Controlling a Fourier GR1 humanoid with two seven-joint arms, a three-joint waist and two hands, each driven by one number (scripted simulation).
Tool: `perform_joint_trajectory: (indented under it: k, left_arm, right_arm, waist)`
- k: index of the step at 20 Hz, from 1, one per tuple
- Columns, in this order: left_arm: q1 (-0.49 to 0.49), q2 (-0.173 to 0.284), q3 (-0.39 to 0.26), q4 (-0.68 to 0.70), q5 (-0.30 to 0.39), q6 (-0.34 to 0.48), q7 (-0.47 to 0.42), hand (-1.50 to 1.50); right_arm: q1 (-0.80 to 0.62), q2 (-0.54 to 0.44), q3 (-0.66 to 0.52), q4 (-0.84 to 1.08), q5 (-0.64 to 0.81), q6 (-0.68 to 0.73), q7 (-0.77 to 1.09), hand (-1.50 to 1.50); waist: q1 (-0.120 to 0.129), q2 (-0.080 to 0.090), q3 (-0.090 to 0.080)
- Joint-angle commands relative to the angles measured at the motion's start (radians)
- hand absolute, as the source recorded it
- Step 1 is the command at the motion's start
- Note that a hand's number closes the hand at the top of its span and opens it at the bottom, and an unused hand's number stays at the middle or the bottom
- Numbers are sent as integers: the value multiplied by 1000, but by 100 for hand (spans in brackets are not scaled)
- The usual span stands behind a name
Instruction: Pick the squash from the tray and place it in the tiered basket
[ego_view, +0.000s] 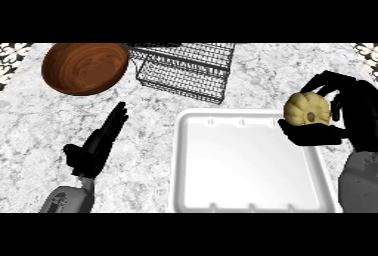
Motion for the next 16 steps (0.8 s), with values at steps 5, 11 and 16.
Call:
perform_joint_trajectory:
  k: [5, 11, 16]
  left_arm:
    - [46, -11, -12, -44, -22, -6, 1, 0]
    - [2, -9, 15, -18, -15, -19, 7, 0]
    - [18, -14, -8, -93, -9, -33, 65, 0]
  right_arm:
    - [-378, 22, -36, 1, -105, 164, 274, 150]
    - [-660, 54, -40, 368, -42, -6, 278, 150]
    - [-857, 41, -116, 633, -54, -91, 272, 150]
  waist:
    - [14, -1, -1]
    - [25, 5, -1]
    - [42, 6, 0]
